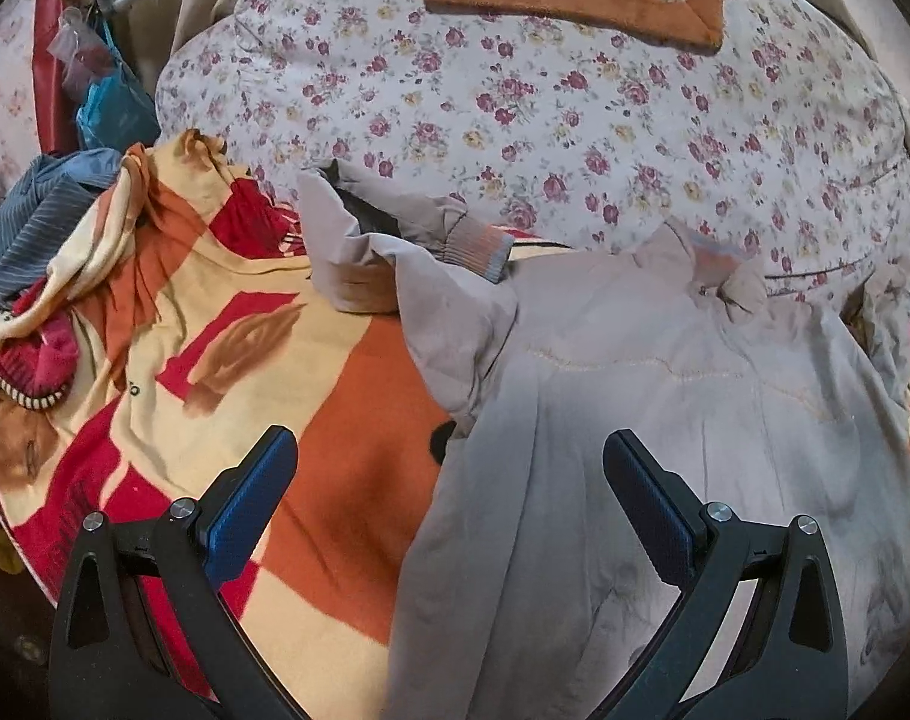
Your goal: Fold large clothes
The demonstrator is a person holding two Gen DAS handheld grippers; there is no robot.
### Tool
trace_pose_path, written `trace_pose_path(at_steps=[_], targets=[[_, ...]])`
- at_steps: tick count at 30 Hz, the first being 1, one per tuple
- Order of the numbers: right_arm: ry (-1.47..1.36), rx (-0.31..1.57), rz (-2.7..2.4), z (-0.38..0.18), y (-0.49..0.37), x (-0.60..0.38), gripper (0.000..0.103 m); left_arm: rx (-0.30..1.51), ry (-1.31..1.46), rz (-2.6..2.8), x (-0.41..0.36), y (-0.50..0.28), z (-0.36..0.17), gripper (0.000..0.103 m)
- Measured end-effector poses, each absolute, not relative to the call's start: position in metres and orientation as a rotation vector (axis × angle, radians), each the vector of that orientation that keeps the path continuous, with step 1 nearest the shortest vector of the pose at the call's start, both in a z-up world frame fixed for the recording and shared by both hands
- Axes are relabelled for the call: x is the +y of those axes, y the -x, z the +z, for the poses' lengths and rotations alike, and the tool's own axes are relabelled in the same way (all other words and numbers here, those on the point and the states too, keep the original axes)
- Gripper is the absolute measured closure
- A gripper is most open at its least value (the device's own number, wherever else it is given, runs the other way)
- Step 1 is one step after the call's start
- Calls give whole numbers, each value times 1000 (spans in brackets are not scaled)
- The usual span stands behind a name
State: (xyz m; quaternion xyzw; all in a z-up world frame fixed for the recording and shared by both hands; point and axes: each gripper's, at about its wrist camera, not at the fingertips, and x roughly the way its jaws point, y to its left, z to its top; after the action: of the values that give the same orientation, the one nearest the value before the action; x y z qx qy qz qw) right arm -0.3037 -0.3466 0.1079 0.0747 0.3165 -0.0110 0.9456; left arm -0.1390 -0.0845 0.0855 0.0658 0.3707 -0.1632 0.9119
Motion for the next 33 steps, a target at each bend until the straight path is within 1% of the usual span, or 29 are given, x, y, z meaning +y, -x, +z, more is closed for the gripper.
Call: trace_pose_path(at_steps=[3, 6, 8, 16, 24, 29, 33], targets=[[-156, 626, -49, 78, 312, -356, 0, 785, -97, -351, -86, 133, 82, 1], [-144, 714, -37, 56, 300, -363, 0, 797, -97, -344, -90, 130, 78, 1], [-120, 713, -47, 37, 314, -353, 0, 798, -101, -335, -93, 129, 77, 1], [-172, 698, -67, 24, 316, -361, 0, 773, -154, -343, -104, 131, 75, 1], [-200, 706, -95, 19, 315, -361, 0, 765, -150, -352, -101, 133, 77, 1], [-190, 718, -82, 20, 316, -360, 0, 773, -131, -351, -100, 132, 77, 1], [-126, 715, -99, 23, 316, -355, 0, 767, -141, -355, -101, 134, 77, 1]])
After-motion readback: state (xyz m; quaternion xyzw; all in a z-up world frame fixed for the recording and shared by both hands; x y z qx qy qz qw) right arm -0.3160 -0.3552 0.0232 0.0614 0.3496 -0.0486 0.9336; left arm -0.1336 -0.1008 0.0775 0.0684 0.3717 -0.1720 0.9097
